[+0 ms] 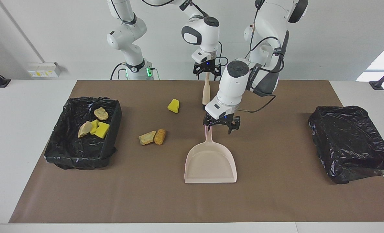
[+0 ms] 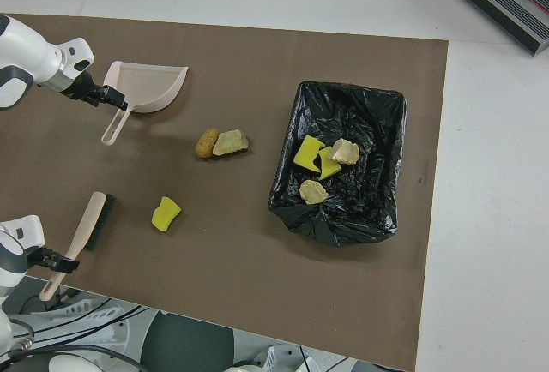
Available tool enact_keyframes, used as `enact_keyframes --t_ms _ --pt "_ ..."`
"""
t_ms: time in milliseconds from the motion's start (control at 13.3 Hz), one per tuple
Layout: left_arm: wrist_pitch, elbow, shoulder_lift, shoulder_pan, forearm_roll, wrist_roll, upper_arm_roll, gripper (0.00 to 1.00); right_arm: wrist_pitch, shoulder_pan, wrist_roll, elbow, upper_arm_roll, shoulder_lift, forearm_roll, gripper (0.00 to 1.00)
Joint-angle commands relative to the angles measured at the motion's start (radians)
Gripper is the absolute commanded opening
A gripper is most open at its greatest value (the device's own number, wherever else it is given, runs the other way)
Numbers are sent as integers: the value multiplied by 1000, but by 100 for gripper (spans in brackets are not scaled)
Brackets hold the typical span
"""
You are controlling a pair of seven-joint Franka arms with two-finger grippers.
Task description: Sweep and dump trash in bin
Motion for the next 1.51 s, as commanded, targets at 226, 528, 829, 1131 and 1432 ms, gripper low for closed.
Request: enact_keyframes --t_ms 226,528,829,1131,1432 --pt "60 7 48 -29 50 -77 4 88 28 5 9 -31 -3 -7 26 75" --pt "35 3 45 -27 61 -66 4 9 23 5 0 -31 -3 10 47 68" --pt "-71 4 -28 -1 59 132 4 0 -22 7 0 7 -3 23 47 58" --pt "-326 1 -122 77 55 683 7 0 -67 8 0 47 -3 36 44 50" --pt "-379 -55 -191 140 53 1114 7 0 -62 8 -5 47 -3 36 32 0"
